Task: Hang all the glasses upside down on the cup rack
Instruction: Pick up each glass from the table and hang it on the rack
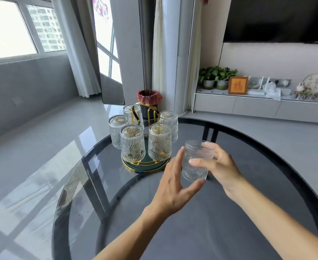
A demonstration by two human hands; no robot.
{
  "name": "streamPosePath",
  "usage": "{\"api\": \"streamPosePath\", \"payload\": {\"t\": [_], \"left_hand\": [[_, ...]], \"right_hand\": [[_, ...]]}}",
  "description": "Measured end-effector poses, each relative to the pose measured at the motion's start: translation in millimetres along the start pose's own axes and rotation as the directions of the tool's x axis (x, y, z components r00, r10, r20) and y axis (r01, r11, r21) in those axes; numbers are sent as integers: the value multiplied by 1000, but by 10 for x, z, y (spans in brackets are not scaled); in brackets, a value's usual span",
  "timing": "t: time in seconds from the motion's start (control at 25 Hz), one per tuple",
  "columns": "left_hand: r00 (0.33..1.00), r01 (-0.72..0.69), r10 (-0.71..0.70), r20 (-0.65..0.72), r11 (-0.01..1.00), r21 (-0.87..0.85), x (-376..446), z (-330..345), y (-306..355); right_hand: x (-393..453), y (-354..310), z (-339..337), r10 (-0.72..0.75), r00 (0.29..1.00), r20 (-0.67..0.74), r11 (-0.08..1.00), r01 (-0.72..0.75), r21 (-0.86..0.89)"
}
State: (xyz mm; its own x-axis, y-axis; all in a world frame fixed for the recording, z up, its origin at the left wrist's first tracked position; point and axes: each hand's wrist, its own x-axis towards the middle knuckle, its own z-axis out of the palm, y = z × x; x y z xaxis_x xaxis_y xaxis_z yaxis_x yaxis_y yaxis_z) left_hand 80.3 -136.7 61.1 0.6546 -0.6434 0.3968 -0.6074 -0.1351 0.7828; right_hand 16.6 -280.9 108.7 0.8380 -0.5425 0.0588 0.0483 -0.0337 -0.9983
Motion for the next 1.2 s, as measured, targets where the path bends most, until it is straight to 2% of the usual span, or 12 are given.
{"api": "streamPosePath", "payload": {"t": [0.2, 0.32, 0.4, 0.48, 0.6, 0.68, 0.76, 0.84, 0.92, 1.0, 1.08, 1.2], "left_hand": [[998, -23, 15, -58, 990, -139, 326, -681, 641], [994, -30, 0, -105, 958, -284, 391, -965, 792], [993, -42, 7, -116, 950, -309, 397, -1053, 799], [994, -75, 47, -102, 953, -292, 416, -1087, 744], [996, -77, 58, -67, 943, -324, 445, -1097, 613], [997, -71, 75, 1, 949, -309, 519, -1145, 537], [993, -57, 81, 84, 966, -251, 653, -1293, 437], [994, -58, 75, 82, 979, -195, 800, -1498, 337], [996, -33, 28, -81, 998, -61, 996, -1663, 175], [982, 18, 32, -187, 966, 259, 1221, -1746, -16], [991, 10, 56, -118, 871, 490, 1441, -1758, -181], [994, -58, 101, -45, 827, 559, 1606, -1818, -367]], "right_hand": [[-226, -539, 179, -160, 968, 194, 982, 135, 135], [-224, -708, 261, 55, 958, 281, 959, -129, 251], [-230, -719, 377, 215, 890, 401, 888, -349, 299], [-229, -710, 493, 252, 840, 480, 822, -447, 351], [-178, -702, 600, 273, 837, 475, 736, -500, 457], [-101, -690, 625, 243, 873, 423, 668, -467, 580], [42, -726, 636, 231, 930, 286, 687, -364, 629], [241, -836, 602, 231, 967, 109, 741, -248, 624], [530, -993, 575, 189, 980, -56, 838, -131, 530], [837, -1139, 603, 23, 976, -218, 977, 25, 213], [1164, -1246, 677, -198, 950, -243, 977, 170, -131], [1601, -1294, 843, -276, 948, -157, 901, 199, -386]]}}
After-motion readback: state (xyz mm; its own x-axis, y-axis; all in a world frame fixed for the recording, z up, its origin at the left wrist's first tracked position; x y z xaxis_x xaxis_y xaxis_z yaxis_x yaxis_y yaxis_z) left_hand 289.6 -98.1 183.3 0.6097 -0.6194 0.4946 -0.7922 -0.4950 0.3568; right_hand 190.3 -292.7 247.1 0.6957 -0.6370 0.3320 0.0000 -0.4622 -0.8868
